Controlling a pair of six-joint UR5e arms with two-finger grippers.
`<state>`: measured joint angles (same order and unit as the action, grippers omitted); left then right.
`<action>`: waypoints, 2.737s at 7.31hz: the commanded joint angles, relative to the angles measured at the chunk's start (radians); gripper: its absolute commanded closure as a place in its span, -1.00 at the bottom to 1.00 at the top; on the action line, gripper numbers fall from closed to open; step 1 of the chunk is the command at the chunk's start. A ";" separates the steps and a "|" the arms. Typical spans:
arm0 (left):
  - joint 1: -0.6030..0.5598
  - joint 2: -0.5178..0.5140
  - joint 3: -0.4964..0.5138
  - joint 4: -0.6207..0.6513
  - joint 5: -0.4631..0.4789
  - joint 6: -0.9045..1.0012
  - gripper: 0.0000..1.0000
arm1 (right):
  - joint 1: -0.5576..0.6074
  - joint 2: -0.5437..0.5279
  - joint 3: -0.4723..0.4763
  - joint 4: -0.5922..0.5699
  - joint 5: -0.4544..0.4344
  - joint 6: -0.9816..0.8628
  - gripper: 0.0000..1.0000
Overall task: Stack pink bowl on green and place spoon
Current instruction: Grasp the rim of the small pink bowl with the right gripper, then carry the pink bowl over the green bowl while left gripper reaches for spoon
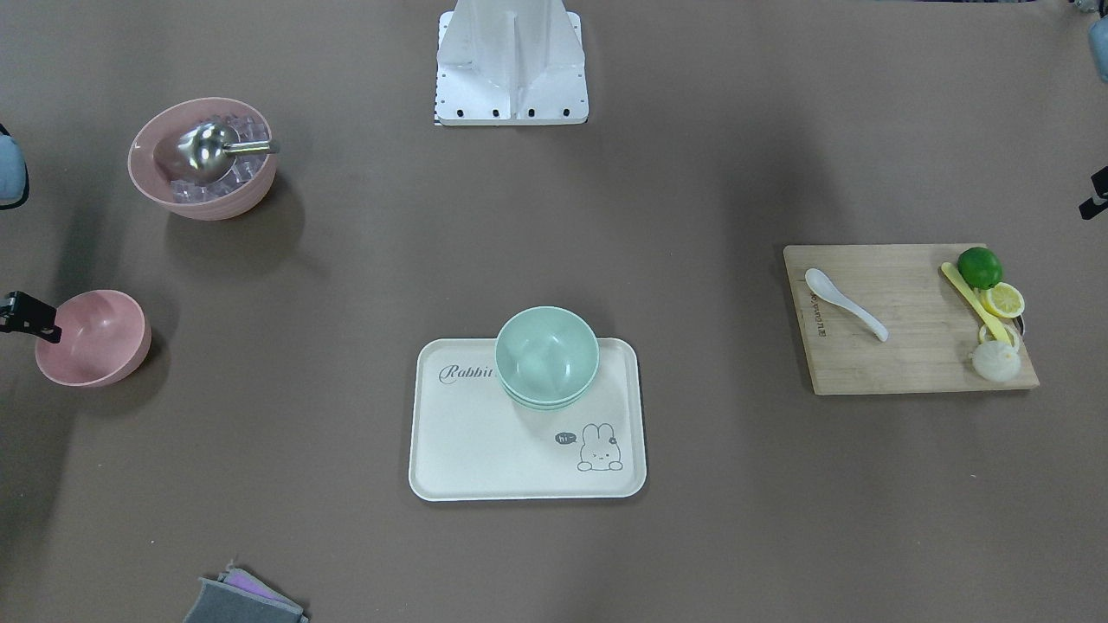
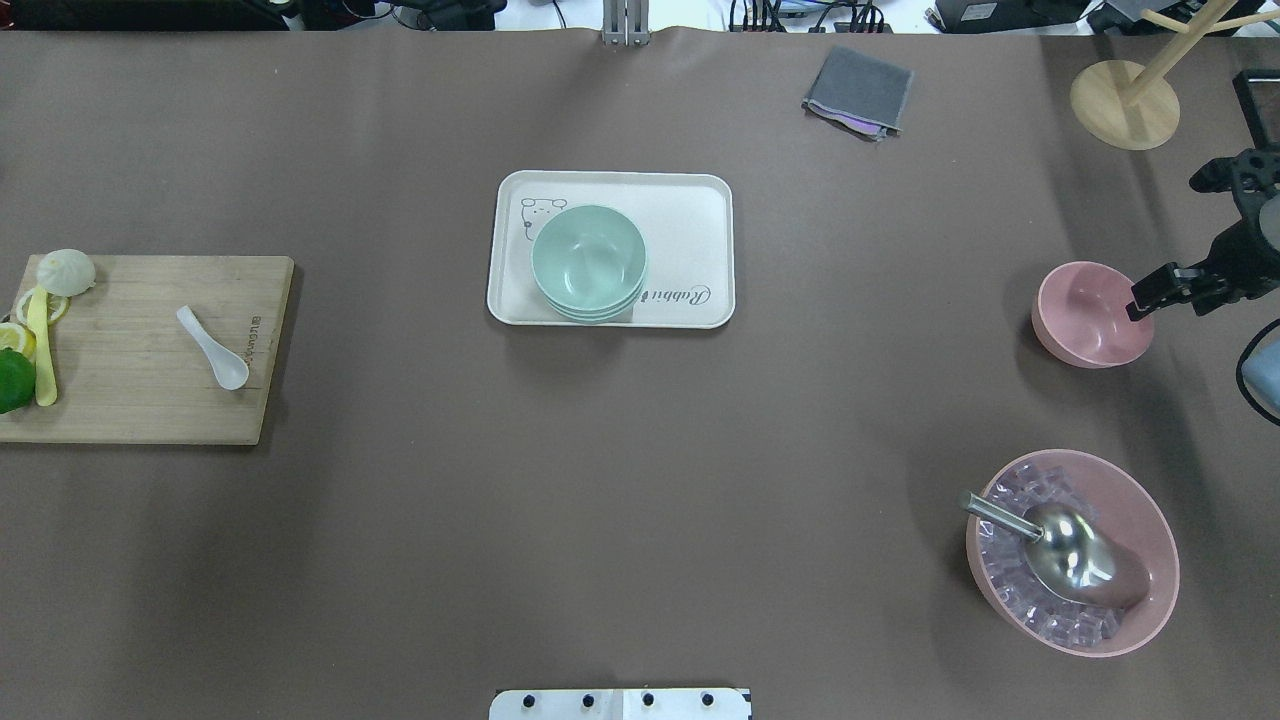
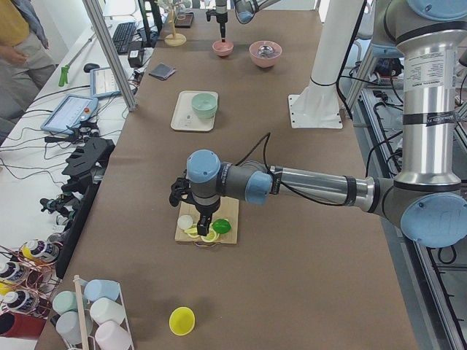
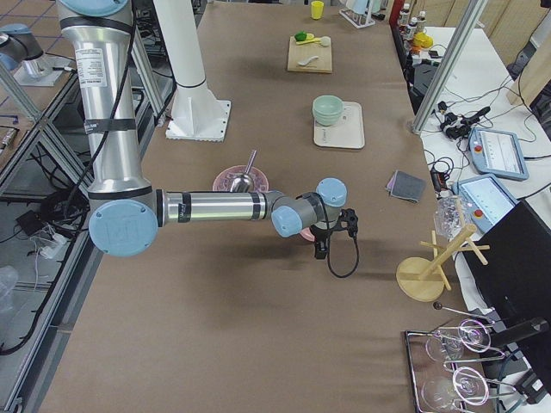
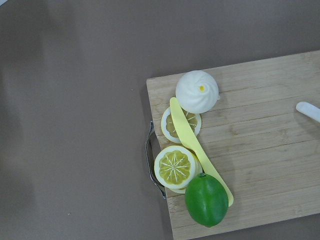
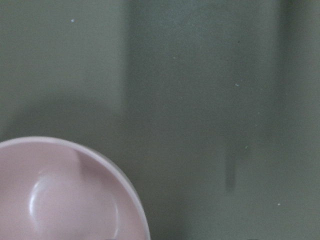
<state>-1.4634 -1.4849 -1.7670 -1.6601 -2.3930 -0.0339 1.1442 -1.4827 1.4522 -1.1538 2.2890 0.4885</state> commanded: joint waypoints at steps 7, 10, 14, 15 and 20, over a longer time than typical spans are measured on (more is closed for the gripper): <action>0.000 -0.011 -0.012 -0.006 -0.005 -0.094 -0.96 | -0.014 0.099 0.034 0.011 0.094 0.290 1.00; 0.157 -0.063 -0.029 -0.061 -0.022 -0.546 -0.96 | -0.084 0.321 0.085 -0.003 0.139 0.743 1.00; 0.431 -0.237 0.024 -0.118 0.150 -1.061 -0.94 | -0.294 0.610 0.148 -0.238 -0.089 1.015 1.00; 0.448 -0.259 0.041 -0.118 0.155 -1.077 -0.94 | -0.338 0.660 0.140 -0.272 -0.123 1.024 1.00; 0.475 -0.275 0.075 -0.121 0.155 -1.077 -0.94 | -0.468 0.768 0.022 -0.262 -0.267 1.101 1.00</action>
<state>-1.0028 -1.7574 -1.7009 -1.7803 -2.2392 -1.1097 0.6874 -0.7246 1.4861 -1.4165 2.0328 1.5809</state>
